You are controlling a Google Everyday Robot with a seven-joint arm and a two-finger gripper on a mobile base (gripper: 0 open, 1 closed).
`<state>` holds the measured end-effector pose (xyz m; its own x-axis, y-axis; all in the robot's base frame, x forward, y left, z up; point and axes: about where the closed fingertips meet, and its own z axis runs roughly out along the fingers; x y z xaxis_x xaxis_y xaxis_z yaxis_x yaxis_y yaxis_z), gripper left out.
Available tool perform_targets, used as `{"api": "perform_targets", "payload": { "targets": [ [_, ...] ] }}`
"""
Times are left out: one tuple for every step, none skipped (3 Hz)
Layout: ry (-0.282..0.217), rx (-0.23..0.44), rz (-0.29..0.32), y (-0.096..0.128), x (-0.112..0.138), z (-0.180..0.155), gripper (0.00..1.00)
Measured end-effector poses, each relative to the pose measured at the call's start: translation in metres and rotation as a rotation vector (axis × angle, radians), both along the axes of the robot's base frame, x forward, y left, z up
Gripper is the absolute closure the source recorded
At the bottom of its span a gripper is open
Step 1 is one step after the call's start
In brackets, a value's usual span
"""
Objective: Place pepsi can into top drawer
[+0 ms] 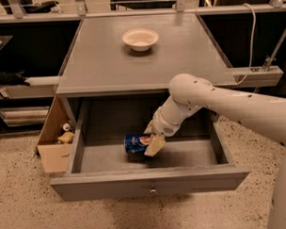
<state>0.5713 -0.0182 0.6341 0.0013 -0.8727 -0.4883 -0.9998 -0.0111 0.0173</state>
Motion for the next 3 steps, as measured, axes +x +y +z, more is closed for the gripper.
{"api": "perform_targets", "payload": {
  "targets": [
    [0.010, -0.001, -0.015, -0.0019, 0.0066, -0.0130, 0.38],
    [0.011, 0.002, -0.025, -0.0043, 0.0104, -0.0178, 0.15],
    [0.000, 0.014, -0.038, -0.0092, 0.0132, -0.0134, 0.00]
  ]
}}
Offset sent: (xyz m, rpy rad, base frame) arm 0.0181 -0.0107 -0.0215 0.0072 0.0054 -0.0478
